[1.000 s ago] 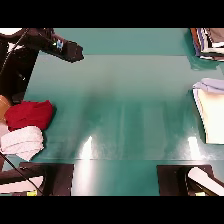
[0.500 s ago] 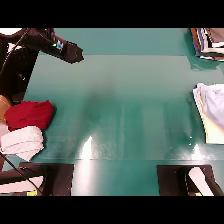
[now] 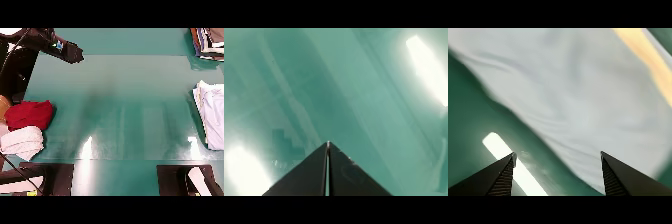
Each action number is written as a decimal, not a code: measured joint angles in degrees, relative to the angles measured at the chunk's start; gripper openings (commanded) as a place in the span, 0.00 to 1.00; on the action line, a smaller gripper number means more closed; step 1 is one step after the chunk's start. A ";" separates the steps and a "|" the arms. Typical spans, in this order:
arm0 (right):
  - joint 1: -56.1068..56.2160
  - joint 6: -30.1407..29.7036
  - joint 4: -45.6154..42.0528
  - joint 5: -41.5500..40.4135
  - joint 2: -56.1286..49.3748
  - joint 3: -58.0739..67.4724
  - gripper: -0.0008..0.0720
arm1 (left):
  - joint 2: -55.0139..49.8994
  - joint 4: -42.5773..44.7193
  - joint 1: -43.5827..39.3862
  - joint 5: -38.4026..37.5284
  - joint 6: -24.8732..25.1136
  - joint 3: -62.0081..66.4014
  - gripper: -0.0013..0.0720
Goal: Fold the shirts.
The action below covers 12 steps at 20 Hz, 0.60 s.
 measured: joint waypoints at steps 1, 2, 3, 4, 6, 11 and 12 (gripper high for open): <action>2.73 -0.55 2.95 -1.07 0.00 1.11 0.84 | 0.00 0.07 0.00 0.22 0.02 0.00 0.05; 6.16 -0.96 5.49 -2.51 0.02 2.14 0.83 | 0.00 0.24 0.00 0.46 0.02 0.00 0.05; 9.62 -1.27 7.32 -3.56 -0.02 2.91 0.83 | 0.00 0.31 0.00 0.46 0.02 0.00 0.05; 13.55 -1.49 8.87 -4.68 -0.31 3.67 0.83 | 0.00 0.35 0.00 0.61 0.02 0.00 0.05; 21.14 -1.88 10.49 -6.05 -1.68 5.09 0.63 | 0.00 0.42 0.00 0.72 0.02 0.00 0.05; 36.54 -3.34 12.33 -7.54 -6.82 7.93 0.03 | 0.02 0.44 0.00 0.81 0.00 0.00 0.05; 38.80 -3.61 12.37 -7.76 -7.69 8.26 0.03 | 0.02 0.46 0.00 0.81 0.00 0.00 0.05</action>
